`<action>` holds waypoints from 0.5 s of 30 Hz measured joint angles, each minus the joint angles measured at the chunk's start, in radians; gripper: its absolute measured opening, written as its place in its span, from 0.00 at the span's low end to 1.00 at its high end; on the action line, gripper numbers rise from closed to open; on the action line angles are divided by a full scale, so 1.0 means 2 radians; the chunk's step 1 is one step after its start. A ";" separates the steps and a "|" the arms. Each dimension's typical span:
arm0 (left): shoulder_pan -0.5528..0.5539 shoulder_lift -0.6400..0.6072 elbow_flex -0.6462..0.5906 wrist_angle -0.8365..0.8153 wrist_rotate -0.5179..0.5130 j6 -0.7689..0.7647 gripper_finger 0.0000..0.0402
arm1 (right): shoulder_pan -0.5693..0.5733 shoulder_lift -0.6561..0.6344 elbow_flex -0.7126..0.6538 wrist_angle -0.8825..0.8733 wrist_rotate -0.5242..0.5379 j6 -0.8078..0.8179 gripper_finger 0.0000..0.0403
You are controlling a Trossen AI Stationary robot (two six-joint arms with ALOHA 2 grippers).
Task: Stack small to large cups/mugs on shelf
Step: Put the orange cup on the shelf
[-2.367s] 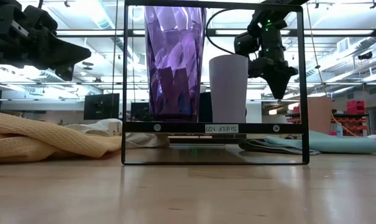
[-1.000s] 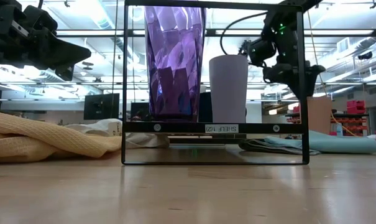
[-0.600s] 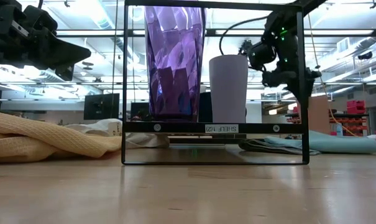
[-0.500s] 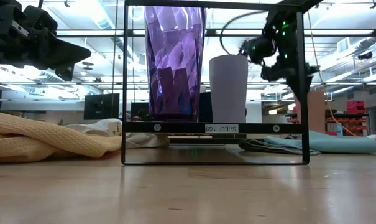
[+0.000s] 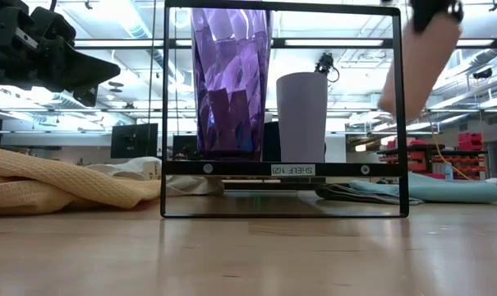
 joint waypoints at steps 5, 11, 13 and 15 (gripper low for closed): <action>0.000 0.000 0.000 0.001 0.000 -0.002 0.06 | 0.163 0.035 0.042 0.029 0.014 -0.005 0.00; 0.000 0.000 0.000 0.002 0.000 -0.005 0.08 | 0.209 0.119 0.109 0.005 0.029 -0.104 0.00; 0.000 0.000 0.000 0.003 0.000 -0.006 0.08 | 0.198 0.146 0.125 -0.004 0.027 -0.148 0.00; 0.000 0.000 0.000 0.003 0.000 -0.006 0.08 | 0.185 0.166 0.139 -0.011 0.025 -0.190 0.00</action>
